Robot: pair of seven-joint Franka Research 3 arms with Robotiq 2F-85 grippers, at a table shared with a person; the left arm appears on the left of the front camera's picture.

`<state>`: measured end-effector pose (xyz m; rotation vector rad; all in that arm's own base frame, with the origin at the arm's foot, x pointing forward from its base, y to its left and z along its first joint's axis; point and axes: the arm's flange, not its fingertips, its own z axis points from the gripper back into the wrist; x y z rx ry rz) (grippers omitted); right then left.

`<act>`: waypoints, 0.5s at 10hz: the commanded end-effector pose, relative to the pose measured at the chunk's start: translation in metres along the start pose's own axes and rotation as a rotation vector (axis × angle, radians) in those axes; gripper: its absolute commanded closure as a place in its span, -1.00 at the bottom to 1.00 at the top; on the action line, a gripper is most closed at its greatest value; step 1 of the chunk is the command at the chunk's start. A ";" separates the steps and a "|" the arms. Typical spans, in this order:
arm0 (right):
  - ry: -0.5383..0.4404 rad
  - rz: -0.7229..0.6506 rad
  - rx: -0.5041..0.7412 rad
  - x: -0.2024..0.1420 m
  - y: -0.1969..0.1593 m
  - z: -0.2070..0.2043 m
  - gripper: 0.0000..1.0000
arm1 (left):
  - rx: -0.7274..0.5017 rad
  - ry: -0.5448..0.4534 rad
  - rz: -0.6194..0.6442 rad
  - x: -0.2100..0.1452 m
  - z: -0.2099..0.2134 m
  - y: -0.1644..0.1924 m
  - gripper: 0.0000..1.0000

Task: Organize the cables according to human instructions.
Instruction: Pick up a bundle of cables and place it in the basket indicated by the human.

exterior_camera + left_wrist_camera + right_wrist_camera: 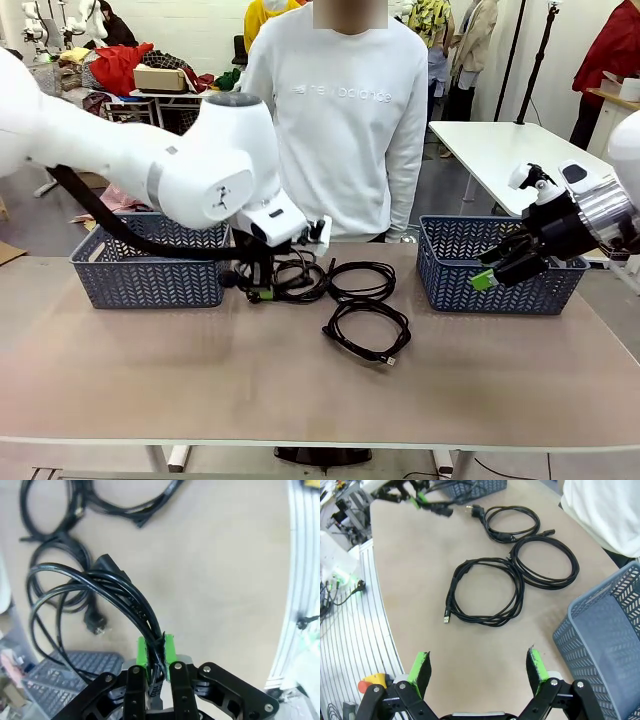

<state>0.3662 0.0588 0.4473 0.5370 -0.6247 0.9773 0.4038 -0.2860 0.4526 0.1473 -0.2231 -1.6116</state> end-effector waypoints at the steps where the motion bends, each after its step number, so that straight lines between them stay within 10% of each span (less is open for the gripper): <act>1: -0.032 0.025 0.005 0.000 -0.005 -0.003 -1.00 | 0.033 0.043 0.028 -0.018 0.018 0.020 1.00; 5: -0.032 0.025 0.005 0.000 -0.005 -0.003 -1.00 | 0.047 0.039 0.111 -0.051 0.042 0.055 1.00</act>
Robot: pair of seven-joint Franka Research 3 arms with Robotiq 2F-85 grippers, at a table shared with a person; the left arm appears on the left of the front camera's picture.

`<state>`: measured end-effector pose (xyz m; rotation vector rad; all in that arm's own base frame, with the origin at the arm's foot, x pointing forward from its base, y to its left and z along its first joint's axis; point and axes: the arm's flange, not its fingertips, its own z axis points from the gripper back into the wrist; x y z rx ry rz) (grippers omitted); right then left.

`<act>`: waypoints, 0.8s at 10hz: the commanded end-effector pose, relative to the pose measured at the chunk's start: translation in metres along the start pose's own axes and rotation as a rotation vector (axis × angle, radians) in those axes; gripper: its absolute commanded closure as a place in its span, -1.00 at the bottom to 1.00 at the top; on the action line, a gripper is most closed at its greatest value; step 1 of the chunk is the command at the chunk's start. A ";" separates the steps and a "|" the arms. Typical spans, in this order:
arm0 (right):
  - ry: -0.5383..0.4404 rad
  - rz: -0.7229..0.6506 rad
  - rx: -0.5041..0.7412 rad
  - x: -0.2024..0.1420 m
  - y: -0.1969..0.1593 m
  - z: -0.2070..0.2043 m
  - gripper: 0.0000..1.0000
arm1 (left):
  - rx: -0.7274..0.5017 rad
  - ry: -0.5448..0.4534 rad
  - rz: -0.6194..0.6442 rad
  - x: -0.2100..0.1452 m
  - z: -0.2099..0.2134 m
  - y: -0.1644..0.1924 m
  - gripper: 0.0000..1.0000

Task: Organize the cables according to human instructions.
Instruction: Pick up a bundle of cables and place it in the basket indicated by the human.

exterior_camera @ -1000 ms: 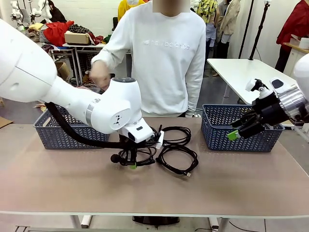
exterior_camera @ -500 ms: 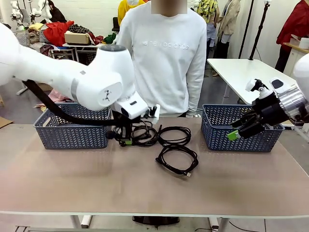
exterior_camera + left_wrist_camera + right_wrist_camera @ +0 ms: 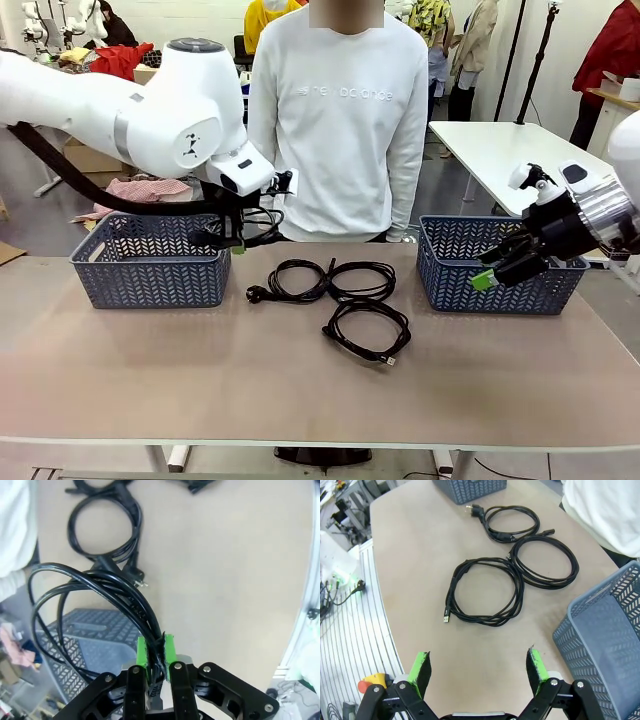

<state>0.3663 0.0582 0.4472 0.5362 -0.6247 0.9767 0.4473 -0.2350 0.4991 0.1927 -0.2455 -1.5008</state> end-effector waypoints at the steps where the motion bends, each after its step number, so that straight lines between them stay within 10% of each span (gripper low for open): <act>1: -0.032 0.025 0.006 0.001 -0.004 -0.003 -1.00 | -0.007 0.011 0.047 -0.004 0.006 0.008 1.00; 6: -0.032 0.025 0.006 0.001 -0.004 -0.003 -1.00 | 0.000 0.000 0.000 0.000 0.000 0.000 1.00; 8: -0.032 0.025 0.006 0.001 -0.004 -0.003 -1.00 | -0.007 -0.017 0.001 -0.005 -0.004 0.005 0.68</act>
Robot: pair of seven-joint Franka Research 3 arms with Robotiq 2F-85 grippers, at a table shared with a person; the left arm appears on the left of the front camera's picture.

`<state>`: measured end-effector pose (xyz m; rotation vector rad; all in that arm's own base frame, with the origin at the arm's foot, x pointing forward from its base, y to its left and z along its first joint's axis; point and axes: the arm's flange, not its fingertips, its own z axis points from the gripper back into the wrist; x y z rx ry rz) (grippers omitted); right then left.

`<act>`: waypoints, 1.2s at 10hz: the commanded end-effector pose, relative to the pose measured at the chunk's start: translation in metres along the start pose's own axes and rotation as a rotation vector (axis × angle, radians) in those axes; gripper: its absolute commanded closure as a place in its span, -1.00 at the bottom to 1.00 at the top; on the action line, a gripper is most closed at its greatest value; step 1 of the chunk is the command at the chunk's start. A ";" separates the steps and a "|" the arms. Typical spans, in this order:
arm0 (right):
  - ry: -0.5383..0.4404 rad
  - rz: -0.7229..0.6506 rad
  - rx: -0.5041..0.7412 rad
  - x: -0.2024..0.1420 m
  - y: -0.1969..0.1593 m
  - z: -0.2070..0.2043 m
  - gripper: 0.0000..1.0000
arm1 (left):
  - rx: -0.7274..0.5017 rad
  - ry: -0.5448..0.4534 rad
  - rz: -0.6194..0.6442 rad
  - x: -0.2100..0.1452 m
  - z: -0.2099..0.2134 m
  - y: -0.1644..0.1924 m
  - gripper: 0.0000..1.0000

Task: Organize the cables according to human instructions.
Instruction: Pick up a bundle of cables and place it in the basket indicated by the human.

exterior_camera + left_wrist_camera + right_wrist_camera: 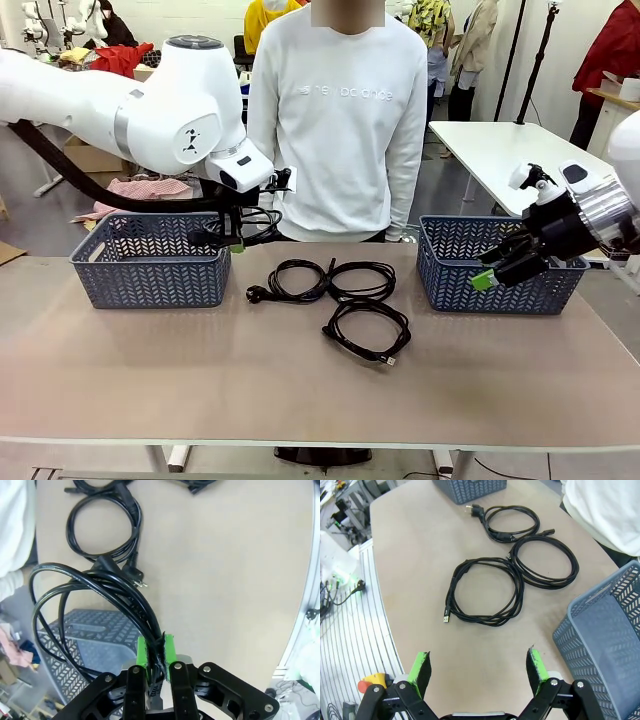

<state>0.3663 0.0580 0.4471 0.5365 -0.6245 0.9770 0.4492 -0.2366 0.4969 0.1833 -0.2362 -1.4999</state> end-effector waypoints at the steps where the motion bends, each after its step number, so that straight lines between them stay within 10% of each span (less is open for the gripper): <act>1: -0.032 0.025 0.006 0.001 -0.004 -0.003 -1.00 | 0.025 0.004 0.001 -0.021 0.000 0.012 0.68; 12: -0.032 0.025 0.006 0.001 -0.004 -0.003 -1.00 | 0.064 0.068 0.111 -0.125 -0.036 0.094 0.68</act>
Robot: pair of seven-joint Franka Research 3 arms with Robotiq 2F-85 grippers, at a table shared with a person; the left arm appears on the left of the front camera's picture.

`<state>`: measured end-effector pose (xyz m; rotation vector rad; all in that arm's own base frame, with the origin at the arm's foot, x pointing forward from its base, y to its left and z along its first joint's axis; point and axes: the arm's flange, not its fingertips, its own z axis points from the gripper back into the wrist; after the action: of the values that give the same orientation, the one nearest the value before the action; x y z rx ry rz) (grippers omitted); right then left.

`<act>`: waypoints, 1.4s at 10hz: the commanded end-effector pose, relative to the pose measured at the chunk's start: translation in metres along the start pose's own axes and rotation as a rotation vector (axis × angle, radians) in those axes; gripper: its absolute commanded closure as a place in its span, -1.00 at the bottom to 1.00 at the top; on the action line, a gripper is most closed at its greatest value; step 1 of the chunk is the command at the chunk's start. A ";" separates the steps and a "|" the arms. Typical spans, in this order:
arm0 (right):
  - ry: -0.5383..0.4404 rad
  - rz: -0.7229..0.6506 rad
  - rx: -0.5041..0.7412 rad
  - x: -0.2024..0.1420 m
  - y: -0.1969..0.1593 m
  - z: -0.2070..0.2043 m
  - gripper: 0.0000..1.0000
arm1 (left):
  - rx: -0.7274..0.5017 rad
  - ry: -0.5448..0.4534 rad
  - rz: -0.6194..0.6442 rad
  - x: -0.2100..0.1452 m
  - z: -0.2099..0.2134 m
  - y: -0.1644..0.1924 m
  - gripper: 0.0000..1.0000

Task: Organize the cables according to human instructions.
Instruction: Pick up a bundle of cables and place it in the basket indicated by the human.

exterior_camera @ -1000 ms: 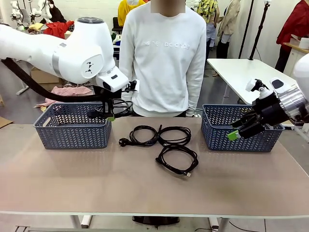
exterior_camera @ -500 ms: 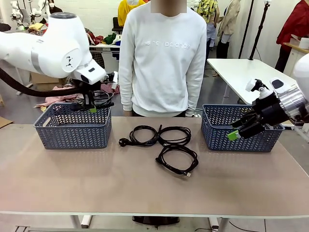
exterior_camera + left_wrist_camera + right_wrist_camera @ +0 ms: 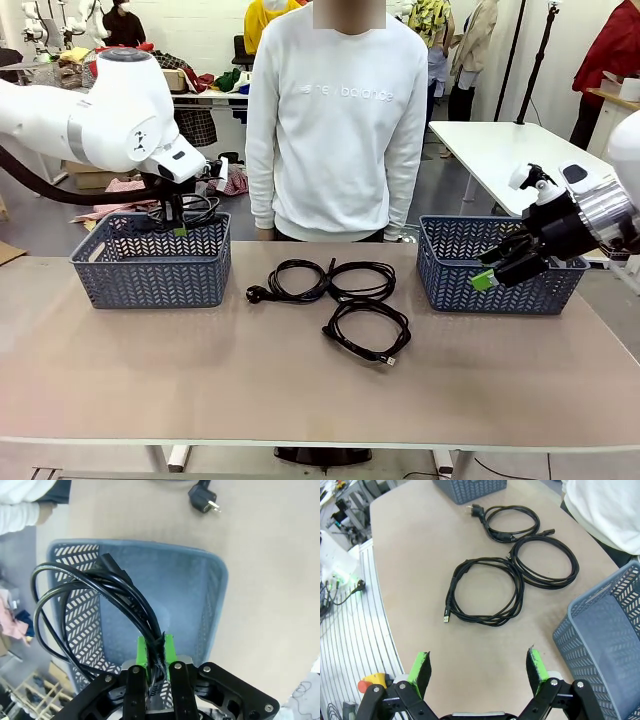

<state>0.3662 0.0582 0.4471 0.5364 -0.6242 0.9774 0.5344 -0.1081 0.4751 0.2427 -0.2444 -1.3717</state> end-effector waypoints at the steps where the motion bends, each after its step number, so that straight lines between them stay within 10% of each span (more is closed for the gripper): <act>1: -0.032 0.025 0.005 0.001 -0.004 -0.003 -1.00 | 0.005 0.019 0.008 -0.003 -0.002 0.012 0.68; 6: -0.032 0.025 0.005 0.001 -0.004 -0.003 -1.00 | -0.009 0.030 0.036 -0.008 -0.013 0.016 0.68; 14: -0.032 0.025 0.005 0.001 -0.004 -0.003 -1.00 | -0.072 0.010 0.047 -0.008 -0.002 0.017 -0.90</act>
<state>0.3663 0.0581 0.4471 0.5390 -0.6259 0.9749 0.5506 -0.0993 0.4731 0.2139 -0.1952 -1.3391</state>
